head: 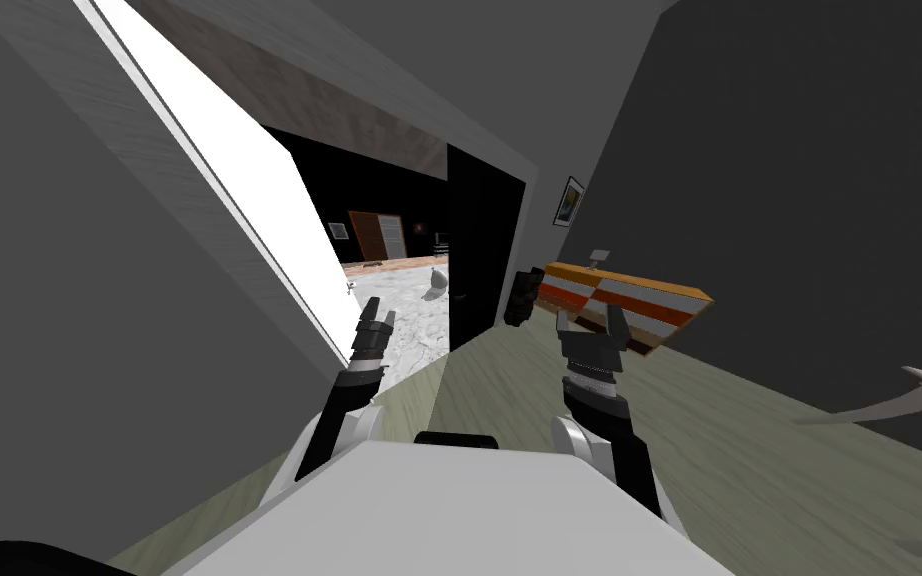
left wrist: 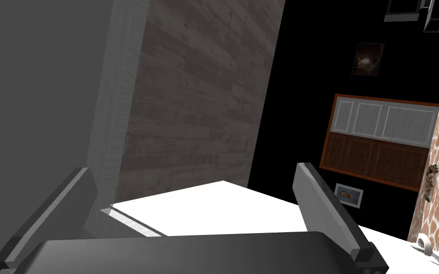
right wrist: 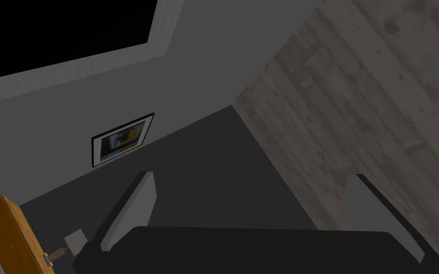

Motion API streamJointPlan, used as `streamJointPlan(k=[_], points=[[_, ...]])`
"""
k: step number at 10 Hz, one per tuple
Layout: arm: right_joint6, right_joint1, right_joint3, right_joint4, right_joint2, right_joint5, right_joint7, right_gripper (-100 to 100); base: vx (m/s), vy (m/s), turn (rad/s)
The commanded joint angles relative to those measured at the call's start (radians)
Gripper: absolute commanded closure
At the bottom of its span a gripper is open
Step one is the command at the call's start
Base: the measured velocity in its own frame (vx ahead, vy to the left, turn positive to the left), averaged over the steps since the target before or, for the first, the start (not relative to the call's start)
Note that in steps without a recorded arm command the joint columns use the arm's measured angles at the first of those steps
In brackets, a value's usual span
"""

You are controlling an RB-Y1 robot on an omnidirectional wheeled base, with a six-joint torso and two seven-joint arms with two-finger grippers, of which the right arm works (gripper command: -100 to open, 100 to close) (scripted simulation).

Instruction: Push the door open

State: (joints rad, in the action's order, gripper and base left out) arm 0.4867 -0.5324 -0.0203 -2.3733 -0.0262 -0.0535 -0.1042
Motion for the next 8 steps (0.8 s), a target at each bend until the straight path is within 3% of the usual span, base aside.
streamJointPlan(k=[1,5,8], points=[[0.005,0.01,-0.001,0.028,0.006,-0.002,0.0,-100,0.026,-0.004,0.095],[0.021,0.04,-0.003,0.106,0.021,-0.006,0.0,-100,0.051,-0.023,0.1],[0.038,0.074,-0.006,0.19,0.036,-0.011,0.0,-100,0.066,-0.03,0.142]])
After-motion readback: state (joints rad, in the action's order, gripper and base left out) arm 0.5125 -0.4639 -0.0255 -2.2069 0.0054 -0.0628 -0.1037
